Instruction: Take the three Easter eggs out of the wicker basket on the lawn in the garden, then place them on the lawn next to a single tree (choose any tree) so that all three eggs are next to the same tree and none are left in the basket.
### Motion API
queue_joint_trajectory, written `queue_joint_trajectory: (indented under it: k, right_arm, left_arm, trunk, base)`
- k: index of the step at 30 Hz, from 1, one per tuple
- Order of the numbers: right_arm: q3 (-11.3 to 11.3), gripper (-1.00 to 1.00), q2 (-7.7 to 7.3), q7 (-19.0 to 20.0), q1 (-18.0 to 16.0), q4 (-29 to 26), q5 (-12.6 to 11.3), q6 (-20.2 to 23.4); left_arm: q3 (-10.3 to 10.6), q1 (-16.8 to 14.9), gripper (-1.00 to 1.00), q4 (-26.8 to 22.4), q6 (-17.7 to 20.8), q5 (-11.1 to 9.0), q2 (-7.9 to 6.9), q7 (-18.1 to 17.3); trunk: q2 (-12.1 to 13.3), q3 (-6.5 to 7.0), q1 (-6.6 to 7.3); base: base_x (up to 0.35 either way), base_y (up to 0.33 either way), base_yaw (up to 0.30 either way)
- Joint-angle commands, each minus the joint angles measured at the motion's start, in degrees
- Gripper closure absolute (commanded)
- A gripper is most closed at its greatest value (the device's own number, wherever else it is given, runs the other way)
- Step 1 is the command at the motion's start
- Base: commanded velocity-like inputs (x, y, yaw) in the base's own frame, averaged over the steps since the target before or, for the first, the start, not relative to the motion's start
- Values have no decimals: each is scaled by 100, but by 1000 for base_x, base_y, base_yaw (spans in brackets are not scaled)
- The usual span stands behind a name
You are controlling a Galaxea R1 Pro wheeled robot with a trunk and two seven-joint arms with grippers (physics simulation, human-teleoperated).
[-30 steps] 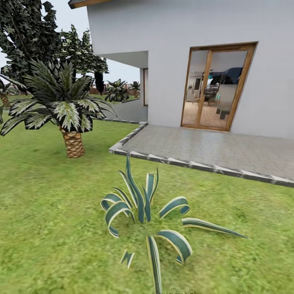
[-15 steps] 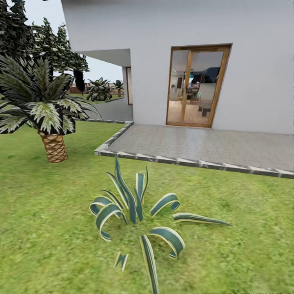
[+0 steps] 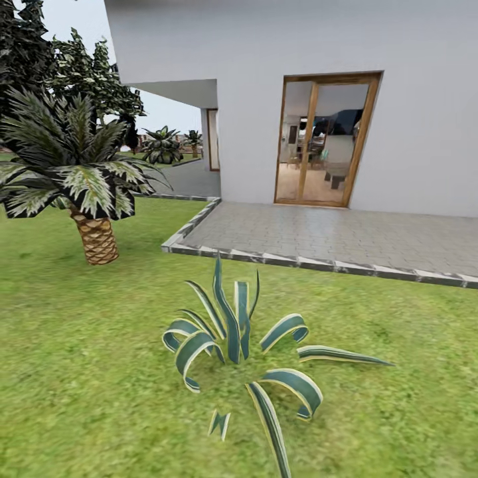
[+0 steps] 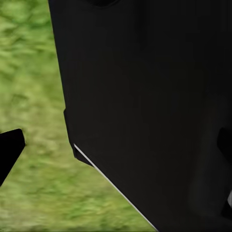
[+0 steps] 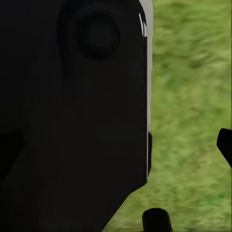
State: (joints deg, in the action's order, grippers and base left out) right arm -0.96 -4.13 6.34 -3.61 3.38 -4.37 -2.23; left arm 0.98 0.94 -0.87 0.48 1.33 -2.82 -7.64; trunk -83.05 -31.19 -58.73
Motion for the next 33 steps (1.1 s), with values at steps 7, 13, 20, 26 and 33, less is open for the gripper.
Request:
queue_joint_trajectory:
  k: [7, 13, 20, 26, 33]
  right_arm:
    - [-16, -100, 0, 32, -8, 30, -46, -23]
    - [-18, -100, 0, 33, -8, 31, -44, -23]
    - [-11, -100, -1, 25, -8, 31, -47, -23]
    - [-10, -100, 0, 25, -8, 31, -47, -16]
    - [-10, -100, 0, 25, -8, 31, -47, -15]
  left_arm:
    - [8, 2, -100, -9, 5, 13, 0, -17]
    - [8, 2, -100, -9, 5, 10, 0, -10]
    - [9, 2, -100, -9, 2, 8, -1, -15]
    - [16, 2, -100, -9, -1, 9, 0, -16]
    - [12, 2, -100, -9, 2, 10, 1, -12]
  trunk:
    - [-2, -4, 0]
    - [-2, -4, 0]
    - [-2, -4, 0]
    - [-2, -4, 0]
    - [-2, -4, 0]
  base:
    - [0, 341, -171]
    - [0, 303, -285]
    - [0, 226, -161]
    - [0, 328, -8]
    - [0, 338, 0]
